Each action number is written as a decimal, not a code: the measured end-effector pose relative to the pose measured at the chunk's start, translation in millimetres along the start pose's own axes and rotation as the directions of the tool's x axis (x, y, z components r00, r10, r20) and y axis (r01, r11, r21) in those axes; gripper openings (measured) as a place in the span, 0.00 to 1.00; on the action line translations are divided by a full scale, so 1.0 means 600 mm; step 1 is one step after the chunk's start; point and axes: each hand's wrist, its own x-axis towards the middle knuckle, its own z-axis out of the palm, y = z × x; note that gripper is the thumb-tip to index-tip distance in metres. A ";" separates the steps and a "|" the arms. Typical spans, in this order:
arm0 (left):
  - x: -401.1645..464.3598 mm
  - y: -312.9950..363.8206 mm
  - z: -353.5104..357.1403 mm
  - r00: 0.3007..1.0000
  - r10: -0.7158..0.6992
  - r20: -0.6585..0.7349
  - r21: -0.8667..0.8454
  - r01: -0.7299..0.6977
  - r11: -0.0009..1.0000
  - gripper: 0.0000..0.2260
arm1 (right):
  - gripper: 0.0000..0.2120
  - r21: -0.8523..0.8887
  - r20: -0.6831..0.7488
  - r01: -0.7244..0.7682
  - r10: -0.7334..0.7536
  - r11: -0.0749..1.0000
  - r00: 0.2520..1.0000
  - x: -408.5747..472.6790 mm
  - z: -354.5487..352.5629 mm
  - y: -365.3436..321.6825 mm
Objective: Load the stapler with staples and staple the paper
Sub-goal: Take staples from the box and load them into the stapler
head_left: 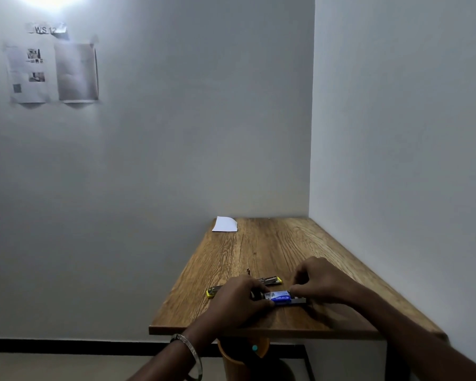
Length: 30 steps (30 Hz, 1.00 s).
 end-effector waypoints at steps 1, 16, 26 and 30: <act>0.000 -0.001 0.000 1.000 0.001 -0.001 0.000 -0.001 1.000 0.15 | 0.07 0.014 -0.012 0.002 -0.002 1.000 1.000 0.000 0.001 0.002; 0.001 0.002 -0.002 1.000 0.001 0.015 0.016 -0.001 1.000 0.16 | 0.07 0.087 -0.054 0.076 -0.072 0.993 0.996 0.003 0.010 0.011; 0.000 0.001 -0.003 1.000 0.014 -0.002 0.010 -0.014 1.000 0.15 | 0.10 0.267 -0.092 0.094 -0.072 0.959 0.993 0.001 0.013 0.028; -0.002 0.001 -0.004 1.000 0.021 0.008 -0.001 -0.021 1.000 0.15 | 0.07 0.275 -0.041 0.093 -0.085 0.957 0.996 0.001 0.012 0.032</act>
